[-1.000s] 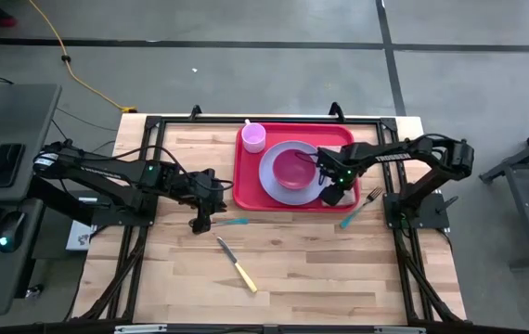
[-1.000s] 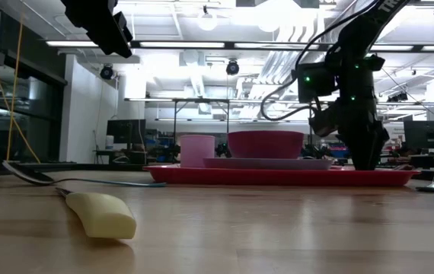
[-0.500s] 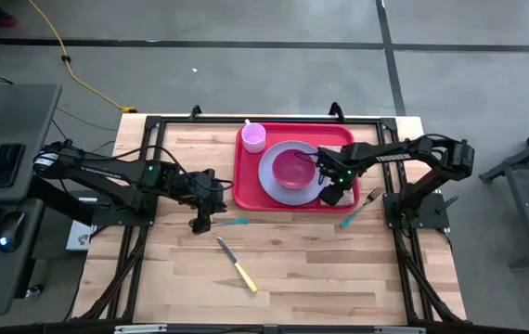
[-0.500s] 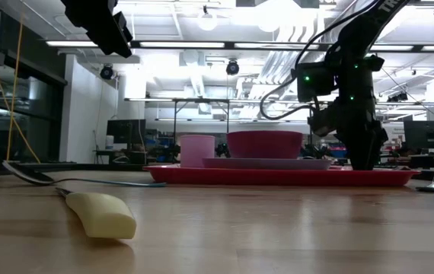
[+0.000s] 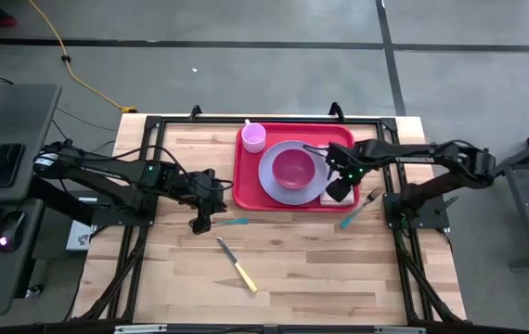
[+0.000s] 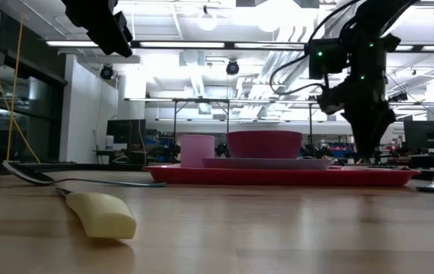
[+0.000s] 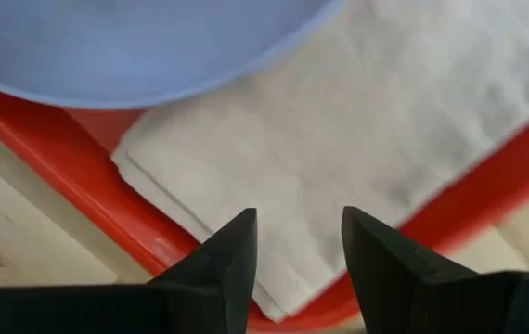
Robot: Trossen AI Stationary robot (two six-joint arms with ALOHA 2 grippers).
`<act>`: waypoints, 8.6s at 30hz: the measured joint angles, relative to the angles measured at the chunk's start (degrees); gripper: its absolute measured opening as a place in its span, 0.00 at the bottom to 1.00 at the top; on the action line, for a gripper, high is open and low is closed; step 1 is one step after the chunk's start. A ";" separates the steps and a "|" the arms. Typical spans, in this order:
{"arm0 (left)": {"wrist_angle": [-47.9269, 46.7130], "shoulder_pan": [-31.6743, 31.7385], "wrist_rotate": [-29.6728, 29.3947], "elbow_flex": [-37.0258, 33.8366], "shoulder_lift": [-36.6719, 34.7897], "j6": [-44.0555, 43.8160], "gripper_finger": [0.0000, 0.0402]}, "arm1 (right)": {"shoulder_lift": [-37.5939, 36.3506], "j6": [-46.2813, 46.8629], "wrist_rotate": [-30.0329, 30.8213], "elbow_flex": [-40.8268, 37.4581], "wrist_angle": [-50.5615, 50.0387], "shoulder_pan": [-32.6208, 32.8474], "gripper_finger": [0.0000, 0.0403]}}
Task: Set up tray
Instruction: Put the blue fork on top of the napkin to the right of the purple plate in the red tray
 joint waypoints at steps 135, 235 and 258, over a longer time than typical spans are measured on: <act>-18.91 18.72 -3.26 0.01 -9.03 4.04 0.21 | -13.82 77.23 13.88 -3.13 -21.64 10.74 0.34; -18.84 37.13 19.96 0.01 -9.77 13.04 0.21 | -13.51 -13.96 4.86 -2.70 -24.65 22.92 0.34; -17.51 37.13 22.33 0.01 -9.77 11.67 0.21 | -12.98 -11.53 8.72 -6.14 -17.94 34.96 0.34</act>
